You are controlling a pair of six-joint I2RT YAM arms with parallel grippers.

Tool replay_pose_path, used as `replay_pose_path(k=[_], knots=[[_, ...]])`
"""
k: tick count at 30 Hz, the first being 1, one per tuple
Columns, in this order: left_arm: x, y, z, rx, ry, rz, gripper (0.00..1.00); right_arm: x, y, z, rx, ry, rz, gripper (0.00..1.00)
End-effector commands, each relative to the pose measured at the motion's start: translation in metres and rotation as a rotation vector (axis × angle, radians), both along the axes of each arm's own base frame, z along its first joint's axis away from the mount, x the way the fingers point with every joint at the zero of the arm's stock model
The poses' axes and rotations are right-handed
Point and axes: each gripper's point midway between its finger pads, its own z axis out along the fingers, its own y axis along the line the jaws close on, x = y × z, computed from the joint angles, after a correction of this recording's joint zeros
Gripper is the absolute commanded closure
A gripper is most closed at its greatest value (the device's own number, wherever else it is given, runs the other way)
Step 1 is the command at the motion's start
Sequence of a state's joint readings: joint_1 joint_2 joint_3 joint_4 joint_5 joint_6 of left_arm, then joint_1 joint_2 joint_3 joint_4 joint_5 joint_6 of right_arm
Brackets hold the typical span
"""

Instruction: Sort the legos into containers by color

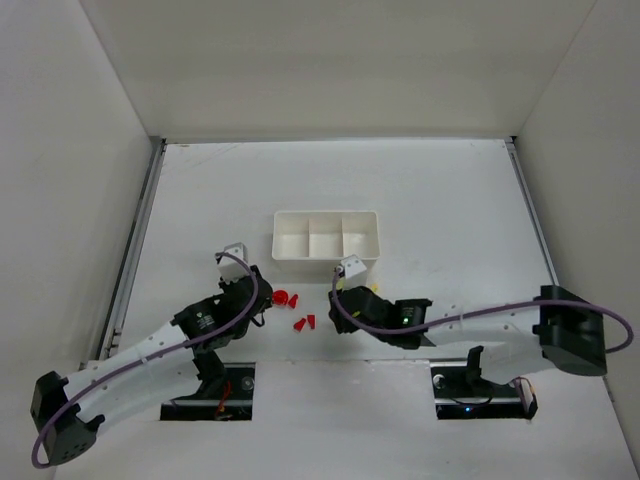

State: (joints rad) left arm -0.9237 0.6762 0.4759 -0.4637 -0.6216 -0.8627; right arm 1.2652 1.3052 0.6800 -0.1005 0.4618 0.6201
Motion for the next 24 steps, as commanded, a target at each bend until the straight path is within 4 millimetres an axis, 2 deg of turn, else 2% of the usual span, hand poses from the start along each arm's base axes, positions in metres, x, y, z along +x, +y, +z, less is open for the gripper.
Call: replay_pose_path(k=[1,6,10,14,20,24], knots=[[-0.001,0.007,-0.005,-0.037,0.012,0.074,0.68,0.0,0.052,0.021,0.102,-0.034,0.074,0.52],[-0.012,-0.007,-0.011,-0.059,0.026,0.014,0.68,-0.004,0.07,0.001,0.06,-0.032,0.146,0.41],[-0.021,-0.013,-0.019,-0.042,0.036,-0.025,0.68,-0.007,0.079,-0.011,0.049,-0.012,0.175,0.39],[-0.024,-0.013,-0.021,-0.045,0.042,-0.029,0.68,-0.007,0.082,-0.025,0.028,0.001,0.181,0.42],[-0.026,-0.004,-0.024,-0.057,0.039,-0.013,0.66,-0.005,0.091,-0.026,0.023,-0.007,0.18,0.45],[-0.025,-0.004,-0.024,-0.066,0.035,-0.015,0.65,0.001,0.089,-0.039,-0.019,-0.014,0.149,0.52]])
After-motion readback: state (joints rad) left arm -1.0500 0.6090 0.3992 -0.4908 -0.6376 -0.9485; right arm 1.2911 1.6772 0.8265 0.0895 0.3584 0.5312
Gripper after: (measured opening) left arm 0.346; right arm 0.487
